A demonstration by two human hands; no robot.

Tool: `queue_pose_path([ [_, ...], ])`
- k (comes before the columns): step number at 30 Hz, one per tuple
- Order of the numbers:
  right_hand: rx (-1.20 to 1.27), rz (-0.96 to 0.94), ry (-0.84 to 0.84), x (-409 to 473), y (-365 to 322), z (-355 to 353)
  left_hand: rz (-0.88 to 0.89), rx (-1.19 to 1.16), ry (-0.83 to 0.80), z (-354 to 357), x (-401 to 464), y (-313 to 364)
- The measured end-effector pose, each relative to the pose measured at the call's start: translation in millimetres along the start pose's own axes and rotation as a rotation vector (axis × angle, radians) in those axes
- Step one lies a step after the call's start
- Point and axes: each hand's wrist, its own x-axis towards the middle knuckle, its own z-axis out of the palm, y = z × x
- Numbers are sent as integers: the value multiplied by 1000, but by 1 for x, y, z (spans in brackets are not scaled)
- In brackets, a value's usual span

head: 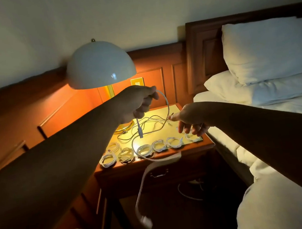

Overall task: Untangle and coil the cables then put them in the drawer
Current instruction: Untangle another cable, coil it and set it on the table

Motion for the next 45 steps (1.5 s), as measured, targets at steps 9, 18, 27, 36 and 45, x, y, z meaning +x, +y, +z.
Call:
queue_pose_path([
  [9,274,-288,-163,-39,-12,9,-110,-429,97,23,-22,-2],
  [18,230,-271,-198,-38,-13,30,-160,-326,249,33,-28,-21],
  [27,714,-330,-434,-32,-19,34,183,-84,333,40,-30,-59],
  [36,1027,-360,-714,-11,-20,66,94,-447,345,48,-21,-101],
  [45,882,-780,54,53,-1,70,-174,-157,72,55,-17,-162],
])
